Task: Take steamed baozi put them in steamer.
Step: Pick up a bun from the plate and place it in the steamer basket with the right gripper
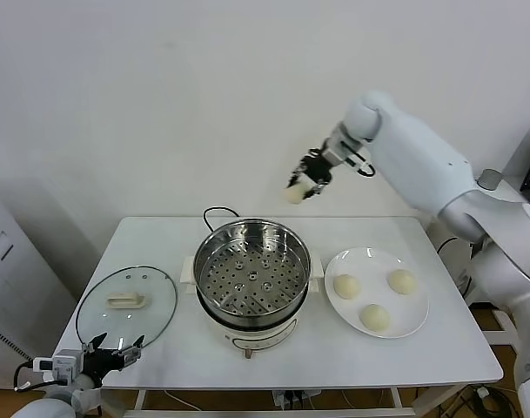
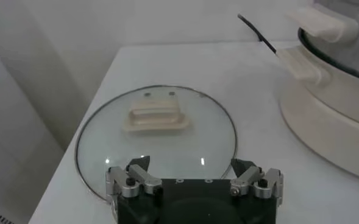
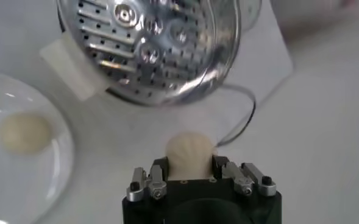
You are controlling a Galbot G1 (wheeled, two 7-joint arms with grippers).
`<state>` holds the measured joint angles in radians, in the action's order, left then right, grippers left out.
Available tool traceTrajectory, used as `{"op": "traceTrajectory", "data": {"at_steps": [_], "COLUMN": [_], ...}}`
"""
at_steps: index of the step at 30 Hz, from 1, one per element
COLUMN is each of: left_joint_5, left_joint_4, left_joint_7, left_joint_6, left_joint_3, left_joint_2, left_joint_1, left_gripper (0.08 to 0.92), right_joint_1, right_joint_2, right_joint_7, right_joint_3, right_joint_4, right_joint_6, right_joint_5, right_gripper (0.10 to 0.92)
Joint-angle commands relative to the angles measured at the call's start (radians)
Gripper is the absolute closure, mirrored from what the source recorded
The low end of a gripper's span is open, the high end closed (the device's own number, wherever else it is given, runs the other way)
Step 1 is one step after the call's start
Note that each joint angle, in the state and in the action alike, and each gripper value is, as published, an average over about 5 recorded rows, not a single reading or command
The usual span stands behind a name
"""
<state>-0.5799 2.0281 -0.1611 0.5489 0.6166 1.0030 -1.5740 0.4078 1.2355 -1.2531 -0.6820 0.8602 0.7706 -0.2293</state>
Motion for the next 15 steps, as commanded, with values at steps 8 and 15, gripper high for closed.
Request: {"op": "traceTrajectory", "data": {"at_steps": [8,15], "left_joint_5": [0.000,-0.001], "left_joint_4": [-0.001,0.000], "left_joint_7": [0.000,-0.001], "left_joint_6": [-0.002,-0.002], "left_joint_3": [0.000,-0.001], "left_joint_2": [0.000,0.004], "left_joint_1": [-0.004,-0.002], "left_gripper": [0.177,0.177], "right_joint_1": [-0.051,-0.117], "right_joint_2": [0.034,0.032], "right_joint_7": [0.036,0.036], "right_joint_3": [-0.079,-0.074], "right_joint_4": [0.271,0.320], "right_joint_6": [0.102,0.102], "right_joint_5": [-0.093,-0.207], "right_gripper": [0.567,0.567]}}
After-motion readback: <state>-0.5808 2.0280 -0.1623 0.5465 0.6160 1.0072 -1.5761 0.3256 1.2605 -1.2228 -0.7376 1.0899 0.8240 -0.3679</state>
